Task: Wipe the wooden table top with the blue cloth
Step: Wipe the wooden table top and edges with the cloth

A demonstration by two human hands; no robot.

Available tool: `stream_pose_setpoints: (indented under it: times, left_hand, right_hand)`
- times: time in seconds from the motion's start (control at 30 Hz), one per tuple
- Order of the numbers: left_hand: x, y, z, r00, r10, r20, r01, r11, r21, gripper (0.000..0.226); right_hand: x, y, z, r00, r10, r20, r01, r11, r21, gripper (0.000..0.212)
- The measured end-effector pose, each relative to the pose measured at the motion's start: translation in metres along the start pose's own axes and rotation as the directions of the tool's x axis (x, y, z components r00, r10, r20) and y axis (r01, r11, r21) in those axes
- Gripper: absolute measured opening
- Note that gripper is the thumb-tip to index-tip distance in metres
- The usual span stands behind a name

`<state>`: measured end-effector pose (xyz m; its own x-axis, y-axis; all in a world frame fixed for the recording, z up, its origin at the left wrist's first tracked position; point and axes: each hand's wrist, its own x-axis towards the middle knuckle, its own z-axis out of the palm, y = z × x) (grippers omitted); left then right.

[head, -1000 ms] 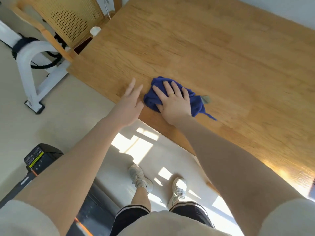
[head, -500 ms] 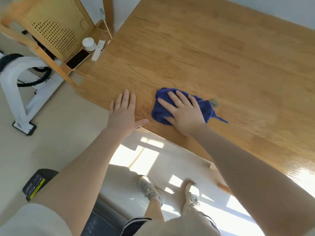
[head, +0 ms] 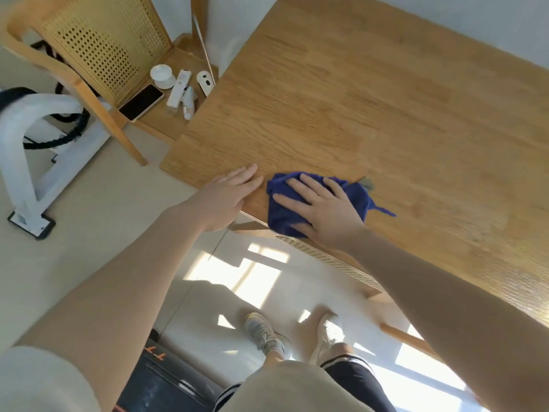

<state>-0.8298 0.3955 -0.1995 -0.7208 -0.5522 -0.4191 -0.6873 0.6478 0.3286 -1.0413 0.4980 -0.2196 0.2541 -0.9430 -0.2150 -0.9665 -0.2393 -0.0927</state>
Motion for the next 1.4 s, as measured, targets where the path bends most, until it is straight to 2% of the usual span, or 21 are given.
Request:
stream_pose_setpoints:
  times: [0.1, 0.17, 0.27, 0.37, 0.43, 0.5, 0.57, 0.67, 0.73, 0.87, 0.97, 1.03, 1.17, 1.27, 1.33, 1.4]
  left_hand:
    - [-0.001, 0.002, 0.007, 0.998, -0.021, -0.056, 0.021, 1.000, 0.003, 0.058]
    - [-0.002, 0.005, 0.006, 0.996, -0.040, -0.076, 0.034, 0.997, -0.076, 0.061]
    - [-0.009, -0.002, -0.001, 0.979, -0.105, -0.173, 0.064, 0.972, -0.224, 0.063]
    - [-0.018, -0.026, -0.008, 0.897, -0.309, -0.316, 0.246, 0.943, -0.224, 0.067]
    - [-0.019, -0.041, -0.010, 0.854, -0.419, -0.310, 0.384, 0.908, -0.170, 0.073]
    - [-0.016, -0.050, -0.011, 0.857, -0.460, -0.234, 0.455, 0.887, -0.076, 0.079]
    - [-0.011, -0.055, -0.011, 0.867, -0.462, -0.189, 0.466, 0.884, -0.024, 0.081]
    - [-0.008, -0.058, -0.014, 0.862, -0.473, -0.183, 0.477, 0.878, -0.020, 0.084]
    - [-0.012, -0.059, -0.014, 0.852, -0.484, -0.202, 0.482, 0.874, -0.063, 0.085]
    - [-0.019, -0.061, -0.010, 0.851, -0.434, -0.297, 0.414, 0.901, -0.130, 0.083]
    - [-0.019, -0.069, -0.011, 0.857, -0.412, -0.309, 0.373, 0.911, -0.178, 0.089]
    - [-0.017, -0.072, -0.011, 0.863, -0.397, -0.313, 0.342, 0.914, -0.218, 0.098]
    - [-0.019, -0.076, -0.014, 0.853, -0.453, -0.259, 0.386, 0.882, -0.271, 0.107]
    - [-0.027, -0.090, -0.023, 0.862, -0.455, -0.223, 0.367, 0.864, -0.345, 0.093]
    - [-0.031, -0.099, -0.030, 0.859, -0.479, -0.179, 0.354, 0.810, -0.468, 0.077]
    - [-0.032, -0.105, -0.042, 0.854, -0.511, -0.100, 0.345, 0.699, -0.627, 0.062]
  right_hand:
    - [0.042, -0.007, -0.008, 0.961, 0.270, -0.057, -0.266, 0.961, 0.071, 0.052]
    - [0.059, -0.014, -0.011, 0.939, 0.338, -0.063, -0.333, 0.940, 0.077, 0.051]
    - [0.048, -0.023, -0.007, 0.967, 0.249, -0.058, -0.245, 0.967, 0.066, 0.050]
    - [0.021, -0.044, 0.004, 0.994, 0.062, -0.088, -0.059, 0.997, 0.039, 0.051]
    - [0.021, -0.042, 0.006, 0.998, -0.014, -0.057, 0.015, 1.000, 0.019, 0.050]
    - [0.041, -0.031, -0.002, 0.998, -0.054, -0.044, 0.056, 0.998, 0.023, 0.050]
    - [0.072, -0.024, -0.012, 0.999, 0.015, -0.051, -0.012, 0.998, 0.068, 0.050]
    - [0.124, -0.027, -0.024, 0.977, 0.208, -0.046, -0.203, 0.974, 0.100, 0.049]
    - [0.138, -0.037, -0.027, 0.971, 0.234, -0.041, -0.229, 0.969, 0.097, 0.050]
    - [0.111, -0.066, -0.012, 0.997, 0.022, -0.069, -0.020, 0.999, 0.027, 0.050]
    - [0.113, -0.060, -0.017, 0.993, -0.112, 0.030, 0.111, 0.992, 0.059, 0.055]
    - [0.140, -0.047, -0.027, 0.982, -0.183, 0.043, 0.181, 0.983, 0.041, 0.054]
    - [0.209, -0.041, -0.043, 0.999, -0.051, 0.002, 0.051, 0.997, 0.053, 0.051]
    - [0.211, -0.052, -0.043, 0.999, -0.044, -0.007, 0.044, 0.999, 0.026, 0.051]
    - [0.181, -0.062, -0.035, 0.988, -0.155, -0.008, 0.155, 0.988, -0.008, 0.054]
    - [0.147, -0.073, -0.025, 0.957, -0.290, 0.003, 0.290, 0.956, -0.042, 0.058]
